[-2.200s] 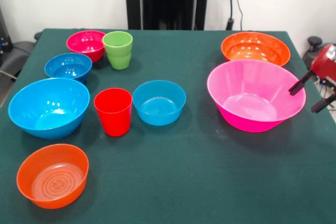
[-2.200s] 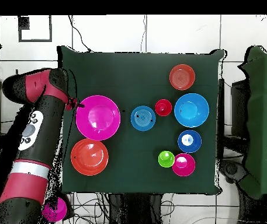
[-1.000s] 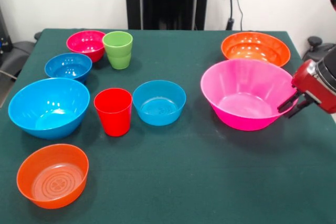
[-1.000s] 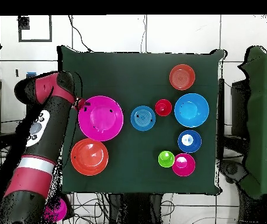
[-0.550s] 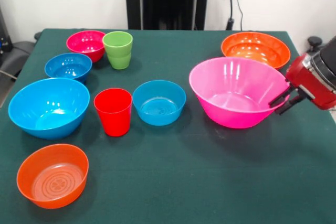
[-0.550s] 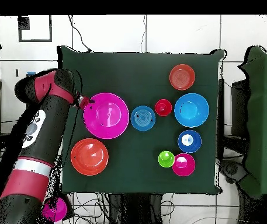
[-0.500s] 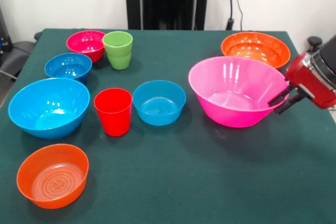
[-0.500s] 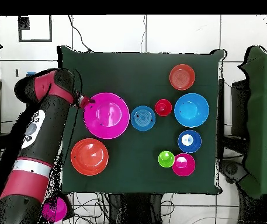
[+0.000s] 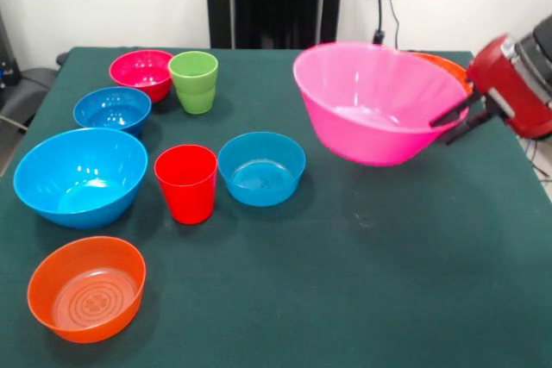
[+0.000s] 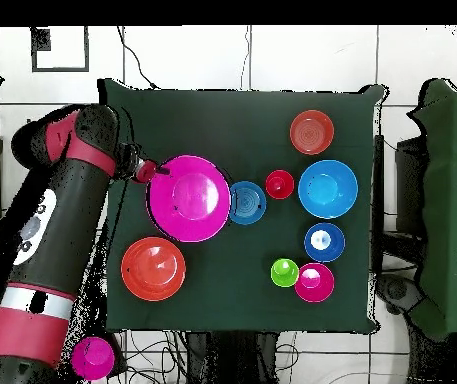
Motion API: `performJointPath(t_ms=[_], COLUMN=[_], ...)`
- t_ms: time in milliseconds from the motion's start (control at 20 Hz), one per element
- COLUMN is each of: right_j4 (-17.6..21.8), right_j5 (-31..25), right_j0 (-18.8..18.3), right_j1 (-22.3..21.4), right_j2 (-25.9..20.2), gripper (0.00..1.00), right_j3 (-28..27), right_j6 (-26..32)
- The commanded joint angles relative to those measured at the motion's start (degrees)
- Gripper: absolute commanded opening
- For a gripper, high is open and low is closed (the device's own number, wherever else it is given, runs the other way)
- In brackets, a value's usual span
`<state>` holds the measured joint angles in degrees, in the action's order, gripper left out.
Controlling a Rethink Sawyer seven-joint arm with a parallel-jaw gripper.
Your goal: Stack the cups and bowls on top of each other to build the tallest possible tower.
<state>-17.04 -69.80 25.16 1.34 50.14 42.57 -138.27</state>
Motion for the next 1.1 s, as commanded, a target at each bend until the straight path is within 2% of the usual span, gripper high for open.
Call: performJointPath(t_ms=[50, 250, 450, 1100], right_j4=[4.8, 5.7, 6.1, 8.2], right_j5=[-8.9, -10.4, -9.4, 0.1], right_j0=[-1.7, -2.5, -4.3, -10.5], right_j1=[-2.7, -3.1, -2.8, -1.8], right_j2=[-0.8, -0.5, -0.9, -4.8], gripper=[0.0, 0.0, 0.0, 0.0], right_j3=[-2.5, -4.3, -6.4, -8.7], right_j6=[2.1, 4.4, 6.7, 13.9])
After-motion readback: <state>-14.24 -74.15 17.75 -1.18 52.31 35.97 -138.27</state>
